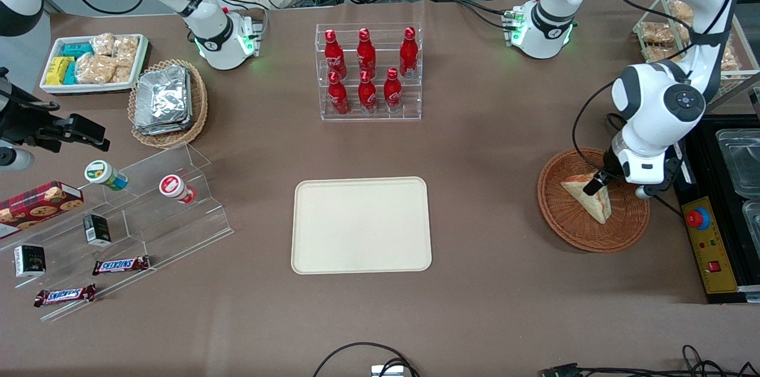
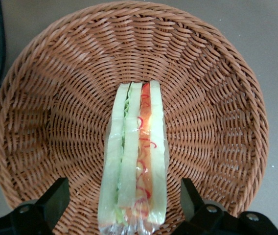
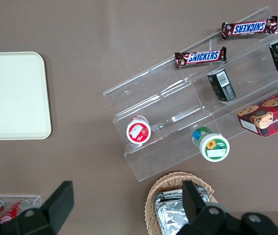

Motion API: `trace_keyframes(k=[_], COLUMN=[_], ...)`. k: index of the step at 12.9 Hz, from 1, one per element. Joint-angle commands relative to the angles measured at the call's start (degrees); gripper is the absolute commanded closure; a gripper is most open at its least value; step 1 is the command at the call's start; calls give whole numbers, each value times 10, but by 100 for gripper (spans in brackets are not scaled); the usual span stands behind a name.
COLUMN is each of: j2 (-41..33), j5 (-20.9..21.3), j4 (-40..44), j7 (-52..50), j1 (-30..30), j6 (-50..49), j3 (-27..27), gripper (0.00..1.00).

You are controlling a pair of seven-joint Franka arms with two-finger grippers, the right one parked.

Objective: Place sandwich from basket to tray
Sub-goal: 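Lower the left gripper and close it on the wrapped sandwich, then lift the sandwich out of the basket with the left gripper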

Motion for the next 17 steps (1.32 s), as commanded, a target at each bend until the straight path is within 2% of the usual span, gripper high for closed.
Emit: trace_keyframes(k=[1,4,6,7,9,11,13,17], j2=[15,30,38,39,41,41,36,9], j5=[2,2,2,2,2,2,3,18], j4=[-6,-6,-5,-4,-4,-2,-1,0], j7=[-11,-12,-12,-16,-32,-34,-30,1], j1=[1,1,1,1,0,-1,-1,-17], j6=[31,49,54,54,54,54,53,38], j3=[-2,-2,-2,-2,-2,-2,-2,-8], gripper=[0,2,12,22,55,77,82,82])
